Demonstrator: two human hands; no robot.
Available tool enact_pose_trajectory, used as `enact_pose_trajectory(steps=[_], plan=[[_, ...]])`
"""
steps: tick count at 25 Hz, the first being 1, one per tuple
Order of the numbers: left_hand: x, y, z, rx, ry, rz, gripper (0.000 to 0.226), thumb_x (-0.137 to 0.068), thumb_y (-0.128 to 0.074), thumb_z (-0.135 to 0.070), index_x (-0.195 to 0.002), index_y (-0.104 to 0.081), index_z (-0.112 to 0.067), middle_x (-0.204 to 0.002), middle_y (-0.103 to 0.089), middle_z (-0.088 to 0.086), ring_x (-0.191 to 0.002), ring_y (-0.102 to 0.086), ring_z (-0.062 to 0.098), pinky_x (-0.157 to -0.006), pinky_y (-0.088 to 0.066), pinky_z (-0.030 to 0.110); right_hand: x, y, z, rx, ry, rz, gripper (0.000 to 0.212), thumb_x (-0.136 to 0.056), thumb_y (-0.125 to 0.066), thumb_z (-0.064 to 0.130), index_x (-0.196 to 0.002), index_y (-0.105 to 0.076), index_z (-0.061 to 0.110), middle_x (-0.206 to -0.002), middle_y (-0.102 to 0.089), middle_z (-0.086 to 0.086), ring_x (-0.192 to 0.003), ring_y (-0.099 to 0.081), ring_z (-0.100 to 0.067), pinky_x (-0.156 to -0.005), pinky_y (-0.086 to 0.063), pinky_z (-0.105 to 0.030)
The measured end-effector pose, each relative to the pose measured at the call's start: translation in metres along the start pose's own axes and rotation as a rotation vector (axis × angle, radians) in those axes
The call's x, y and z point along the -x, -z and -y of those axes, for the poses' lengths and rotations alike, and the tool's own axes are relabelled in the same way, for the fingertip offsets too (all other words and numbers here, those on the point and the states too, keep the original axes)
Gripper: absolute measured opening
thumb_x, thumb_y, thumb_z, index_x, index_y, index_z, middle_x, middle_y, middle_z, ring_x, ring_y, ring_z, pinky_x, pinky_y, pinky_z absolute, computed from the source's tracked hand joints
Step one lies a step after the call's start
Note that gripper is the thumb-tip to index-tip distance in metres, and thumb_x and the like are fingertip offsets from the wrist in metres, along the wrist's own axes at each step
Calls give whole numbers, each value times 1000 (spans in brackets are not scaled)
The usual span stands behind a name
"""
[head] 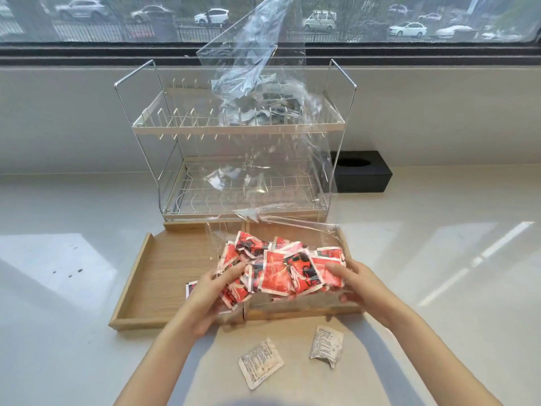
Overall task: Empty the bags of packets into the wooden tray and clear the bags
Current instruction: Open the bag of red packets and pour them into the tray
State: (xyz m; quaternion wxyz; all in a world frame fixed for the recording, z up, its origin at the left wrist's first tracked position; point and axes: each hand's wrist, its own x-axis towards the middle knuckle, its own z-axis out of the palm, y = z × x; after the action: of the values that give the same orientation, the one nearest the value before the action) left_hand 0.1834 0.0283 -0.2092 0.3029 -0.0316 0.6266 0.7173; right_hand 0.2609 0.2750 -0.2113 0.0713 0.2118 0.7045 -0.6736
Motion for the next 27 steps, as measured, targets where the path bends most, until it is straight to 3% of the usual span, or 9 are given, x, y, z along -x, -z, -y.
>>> enact_pose_trajectory(steps=[2, 4, 8, 11, 14, 19, 23, 27], plan=[[3, -5, 7, 52, 77, 39, 39, -62, -67, -29, -96, -65, -8, -75, -74, 7, -59, -68, 15, -56, -57, 23, 10, 2, -1, -118, -82, -31, 16, -88, -55, 20, -97, -63, 9, -66, -70, 1, -51, -61, -10, -42, -43, -18], [6, -13, 13, 64, 135, 68, 34, -71, -64, -26, -100, -64, -7, -83, -75, 10, -66, -70, 18, -64, -57, 28, 18, 2, -6, -229, -147, -56, 25, -88, -54, 21, -99, -64, 1, -76, -69, -9, -64, -60, -19, -51, -47, -23], [14, -20, 6, 105, 216, 103, 18, -85, -55, -20, -91, -66, -7, -76, -75, 10, -62, -70, 18, -54, -57, 27, 36, 9, 5, -369, -173, -33, 16, -89, -52, 21, -84, -63, 10, -49, -61, 3, -35, -48, -6, -32, -39, -13], [19, -19, -3, 139, 214, 142, 21, -84, -53, -23, -92, -65, -8, -77, -74, 10, -62, -68, 18, -51, -55, 27, 47, 15, 21, -475, -174, 10, 14, -88, -51, 22, -82, -60, 13, -48, -62, 3, -31, -49, -5, -31, -42, -12], [24, -20, -9, 112, 174, 157, 20, -86, -51, -22, -89, -64, -8, -69, -72, 6, -56, -66, 12, -49, -55, 24, 52, 17, 31, -470, -182, 31, 16, -90, -50, 23, -81, -59, 13, -46, -60, 3, -32, -50, -5, -33, -45, -11], [26, -18, -19, -42, 121, 129, 33, -84, -53, -33, -94, -67, -4, -84, -72, 12, -65, -67, 18, -61, -56, 27, 52, 20, 44, -373, -149, 31, 21, -90, -51, 28, -80, -62, 12, -54, -65, 3, -37, -55, -5, -39, -48, -12], [27, -21, -30, -159, 80, 99, 30, -88, -49, -35, -89, -65, -10, -66, -71, 2, -50, -63, 13, -43, -48, 21, 51, 17, 52, -281, -143, 48, 21, -90, -50, 28, -94, -60, 10, -58, -67, 2, -40, -57, -5, -41, -49, -13], [29, -24, -49, -90, 3, 89, 27, -87, -49, -31, -88, -64, -9, -64, -72, 3, -50, -64, 12, -42, -51, 22, 50, 20, 66, -288, -74, 40, 21, -90, -50, 30, -92, -61, 12, -60, -67, 3, -41, -57, -5, -41, -49, -13]])
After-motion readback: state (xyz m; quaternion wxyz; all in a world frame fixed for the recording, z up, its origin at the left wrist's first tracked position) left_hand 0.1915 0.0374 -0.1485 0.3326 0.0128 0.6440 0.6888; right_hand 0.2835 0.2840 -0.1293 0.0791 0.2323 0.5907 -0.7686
